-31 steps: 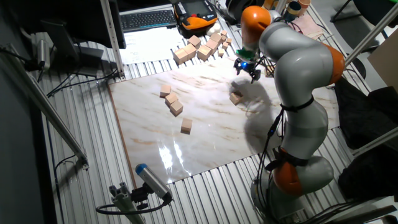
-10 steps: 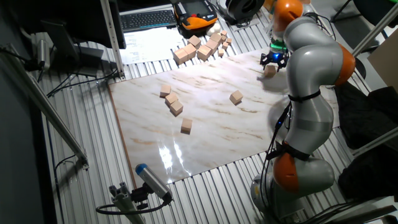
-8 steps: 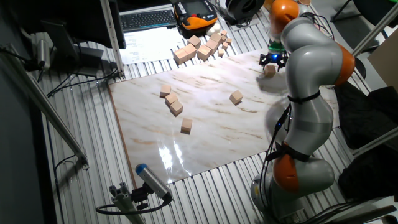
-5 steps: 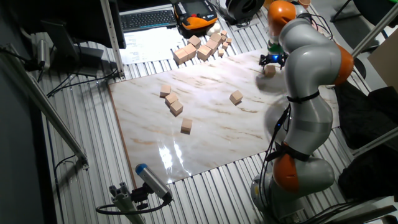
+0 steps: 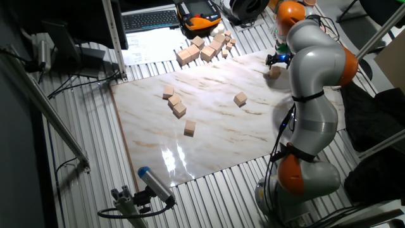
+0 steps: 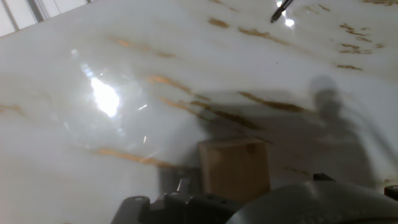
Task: Stack the blocks into a pyramid shape
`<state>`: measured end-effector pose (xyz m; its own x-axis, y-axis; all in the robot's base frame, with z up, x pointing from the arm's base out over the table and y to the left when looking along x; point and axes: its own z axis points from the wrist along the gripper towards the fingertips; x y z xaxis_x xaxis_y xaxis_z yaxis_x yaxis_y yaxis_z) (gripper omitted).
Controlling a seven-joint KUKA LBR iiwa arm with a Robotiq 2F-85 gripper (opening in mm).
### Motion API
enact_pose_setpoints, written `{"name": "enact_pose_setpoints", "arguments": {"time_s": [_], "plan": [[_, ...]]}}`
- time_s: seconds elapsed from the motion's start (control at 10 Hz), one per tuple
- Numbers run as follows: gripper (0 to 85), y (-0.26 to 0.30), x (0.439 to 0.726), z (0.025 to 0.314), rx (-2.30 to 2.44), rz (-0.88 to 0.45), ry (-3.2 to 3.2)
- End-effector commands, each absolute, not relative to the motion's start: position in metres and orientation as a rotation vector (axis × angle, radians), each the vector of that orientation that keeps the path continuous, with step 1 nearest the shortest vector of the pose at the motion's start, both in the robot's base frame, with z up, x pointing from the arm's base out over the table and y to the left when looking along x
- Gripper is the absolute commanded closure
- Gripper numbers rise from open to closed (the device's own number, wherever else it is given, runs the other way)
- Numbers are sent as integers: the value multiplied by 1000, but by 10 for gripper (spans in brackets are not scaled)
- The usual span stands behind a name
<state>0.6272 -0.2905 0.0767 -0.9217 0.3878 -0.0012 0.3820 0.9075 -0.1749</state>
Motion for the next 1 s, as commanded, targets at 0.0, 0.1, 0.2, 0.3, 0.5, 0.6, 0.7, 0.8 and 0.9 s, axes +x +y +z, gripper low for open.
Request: {"name": "enact_pose_setpoints", "arguments": {"time_s": [0.0,0.1,0.2,0.3,0.5,0.6,0.7,0.8,0.9], "plan": [[170,-292,629,72,-609,256,-3039],[170,-293,629,67,-607,243,-3044],[170,-293,629,64,-616,235,-3048],[170,-294,628,62,-614,236,-3051],[170,-294,626,58,-613,223,-3056],[170,-294,625,56,-617,221,-3061],[340,-296,624,53,-620,190,-3065],[340,-297,623,49,-611,169,-3079],[510,-296,623,49,-581,174,-3080]]}}
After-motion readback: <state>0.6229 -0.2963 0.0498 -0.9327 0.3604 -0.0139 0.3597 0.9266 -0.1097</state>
